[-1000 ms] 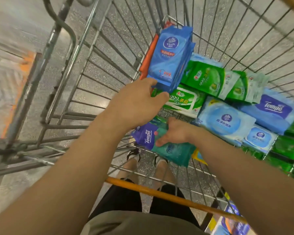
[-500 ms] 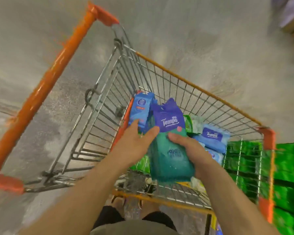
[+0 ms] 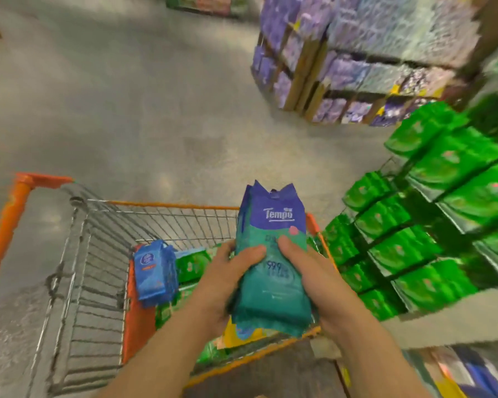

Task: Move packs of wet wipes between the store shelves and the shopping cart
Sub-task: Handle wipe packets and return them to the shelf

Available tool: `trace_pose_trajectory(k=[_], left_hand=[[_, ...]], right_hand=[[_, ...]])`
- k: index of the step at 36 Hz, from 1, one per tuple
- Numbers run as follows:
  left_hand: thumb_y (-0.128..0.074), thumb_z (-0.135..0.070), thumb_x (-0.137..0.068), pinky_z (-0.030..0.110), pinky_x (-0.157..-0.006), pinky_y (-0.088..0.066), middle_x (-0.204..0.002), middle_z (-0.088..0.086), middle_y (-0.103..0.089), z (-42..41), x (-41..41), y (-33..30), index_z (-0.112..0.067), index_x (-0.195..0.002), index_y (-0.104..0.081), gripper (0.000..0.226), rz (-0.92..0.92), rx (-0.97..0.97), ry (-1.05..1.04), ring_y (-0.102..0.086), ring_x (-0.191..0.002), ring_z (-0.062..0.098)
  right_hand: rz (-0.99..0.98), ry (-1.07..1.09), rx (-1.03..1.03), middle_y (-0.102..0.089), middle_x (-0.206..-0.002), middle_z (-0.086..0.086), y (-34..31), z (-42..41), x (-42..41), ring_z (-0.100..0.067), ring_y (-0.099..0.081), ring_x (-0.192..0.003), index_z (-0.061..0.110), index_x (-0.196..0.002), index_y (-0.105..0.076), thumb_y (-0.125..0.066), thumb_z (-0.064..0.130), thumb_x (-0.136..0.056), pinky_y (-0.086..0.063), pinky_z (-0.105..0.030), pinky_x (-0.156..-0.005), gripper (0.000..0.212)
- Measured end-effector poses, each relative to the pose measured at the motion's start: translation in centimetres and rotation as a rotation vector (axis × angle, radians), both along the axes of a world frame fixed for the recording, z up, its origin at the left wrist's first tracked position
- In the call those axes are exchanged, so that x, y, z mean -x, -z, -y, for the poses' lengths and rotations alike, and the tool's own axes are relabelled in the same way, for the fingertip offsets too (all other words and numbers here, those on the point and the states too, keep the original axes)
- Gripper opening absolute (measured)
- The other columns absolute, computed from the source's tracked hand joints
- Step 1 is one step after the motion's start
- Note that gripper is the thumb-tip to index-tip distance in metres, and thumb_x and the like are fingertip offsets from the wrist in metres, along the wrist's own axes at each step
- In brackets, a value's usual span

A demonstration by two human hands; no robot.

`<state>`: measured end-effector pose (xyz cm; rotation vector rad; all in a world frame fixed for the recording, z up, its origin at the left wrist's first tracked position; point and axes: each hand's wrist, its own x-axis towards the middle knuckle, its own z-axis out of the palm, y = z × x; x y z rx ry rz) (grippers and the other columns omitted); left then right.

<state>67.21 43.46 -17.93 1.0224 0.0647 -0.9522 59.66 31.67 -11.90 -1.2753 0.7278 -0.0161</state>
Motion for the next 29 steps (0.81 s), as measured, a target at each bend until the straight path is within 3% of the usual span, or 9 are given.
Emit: trace_pose_trajectory(k=[6,11,17,22,27,29], left_hand=[[-0.095,-0.046,-0.057,0.066,-0.097,-0.048,-0.125,0.022,-0.067,5.7,3.3,-3.0,-0.012,-0.135,-0.053,0.095,0.086,0.008,0.156,-0.066,-0.111,0.044],[-0.077,-0.069,-0.067,0.063,-0.096,-0.05,-0.125,0.016,-0.068,11.6,7.7,-5.7,-0.021,-0.133,-0.057,0.084,0.184,-0.006,0.31,-0.068,-0.11,0.039],[-0.081,-0.069,-0.057,0.059,-0.102,-0.048,-0.13,0.015,-0.065,18.9,16.6,-8.2,-0.022,-0.125,-0.065,0.085,0.238,-0.014,0.428,-0.065,-0.116,0.035],[-0.083,-0.055,-0.064,0.066,-0.099,-0.047,-0.124,0.02,-0.068,23.3,23.5,-9.6,-0.014,-0.136,-0.055,0.087,0.256,0.029,0.541,-0.066,-0.113,0.041],[-0.077,-0.049,-0.08,0.061,-0.094,-0.053,-0.12,0.018,-0.071,26.9,30.8,-11.4,-0.011,-0.133,-0.058,0.068,0.291,0.07,0.663,-0.069,-0.109,0.039],[-0.071,-0.041,-0.079,0.055,-0.087,-0.058,-0.113,0.019,-0.073,28.0,33.2,-12.1,-0.008,-0.128,-0.062,0.06,0.303,0.076,0.683,-0.071,-0.103,0.038]], right_hand=[[0.083,0.185,0.129,-0.077,-0.111,-0.01,-2.5,4.3,7.3,-0.029,-0.075,-0.101,0.008,-0.122,-0.065,-0.083,0.037,-0.076,-0.06,-0.042,-0.086,0.057],[0.106,0.305,0.186,-0.077,-0.108,-0.01,-3.6,8.3,14.6,-0.029,-0.075,-0.099,0.007,-0.113,-0.065,-0.084,0.053,-0.058,-0.059,-0.048,-0.089,0.074],[0.161,0.446,0.212,-0.076,-0.116,-0.009,-5.2,13.3,25.1,-0.032,-0.072,-0.108,0.011,-0.122,-0.066,-0.086,0.06,-0.061,-0.053,-0.056,-0.1,0.08],[0.122,0.498,0.329,-0.078,-0.111,0.001,-6.4,16.3,32.7,-0.024,-0.074,-0.102,0.022,-0.117,-0.069,-0.084,0.077,-0.051,-0.055,-0.052,-0.097,0.088],[0.187,0.629,0.252,-0.077,-0.113,-0.008,-7.2,18.6,40.1,-0.032,-0.073,-0.107,0.016,-0.116,-0.074,-0.081,0.043,-0.071,-0.051,-0.058,-0.102,0.053],[0.235,0.679,0.215,-0.075,-0.117,-0.011,-7.4,19.0,42.5,-0.033,-0.072,-0.109,0.011,-0.123,-0.069,-0.077,0.034,-0.076,-0.051,-0.058,-0.103,0.053]])
